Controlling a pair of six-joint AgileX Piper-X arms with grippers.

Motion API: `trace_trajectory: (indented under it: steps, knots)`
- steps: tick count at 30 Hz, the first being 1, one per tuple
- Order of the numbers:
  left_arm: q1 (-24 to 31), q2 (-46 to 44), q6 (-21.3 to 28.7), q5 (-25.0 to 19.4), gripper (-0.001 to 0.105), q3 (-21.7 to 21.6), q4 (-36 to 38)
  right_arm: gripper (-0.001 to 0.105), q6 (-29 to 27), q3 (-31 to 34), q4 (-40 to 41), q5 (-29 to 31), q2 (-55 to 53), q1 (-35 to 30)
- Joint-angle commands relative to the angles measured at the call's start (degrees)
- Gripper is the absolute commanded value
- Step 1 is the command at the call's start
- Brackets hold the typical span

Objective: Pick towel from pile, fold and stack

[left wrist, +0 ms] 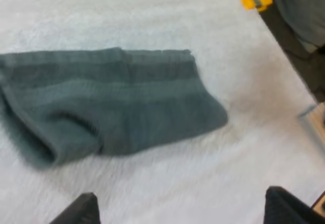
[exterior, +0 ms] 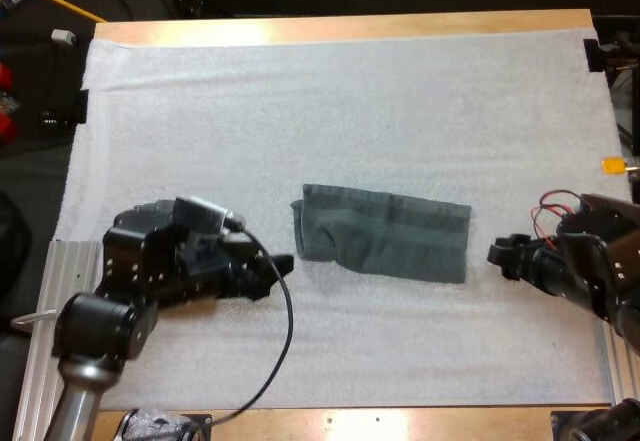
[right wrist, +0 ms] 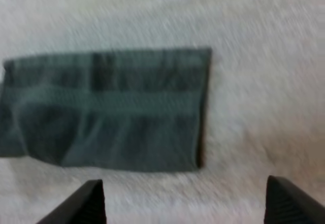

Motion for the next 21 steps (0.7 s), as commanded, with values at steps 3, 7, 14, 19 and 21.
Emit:
trace_trajectory:
  steps: [3, 7, 14, 19, 21]
  knots:
    - [-0.3, -2.3, 1.8, -2.5, 0.064, -0.6, 3.9, 0.063, -1.2, -0.6, 2.0, 0.3, -0.5, -0.3]
    - [-0.3, -2.7, 1.8, -3.1, 0.064, -0.6, 4.8, 0.063, -2.1, -0.6, -0.4, 3.3, -0.5, -0.3]
    - [-0.3, -2.1, 1.8, -2.8, 0.064, -0.6, 3.1, 0.063, -3.5, -0.6, -5.8, 7.9, 2.3, -0.3]
    - [-0.3, -2.1, 1.8, -1.7, 0.064, -0.6, 2.0, 0.063, -3.7, -0.5, -8.1, 7.9, 7.4, -1.1]
    - [-0.3, -2.1, 1.8, -1.0, 0.064, -0.6, 1.8, 0.063, -3.7, -0.5, -9.1, 7.5, 9.4, -2.7]
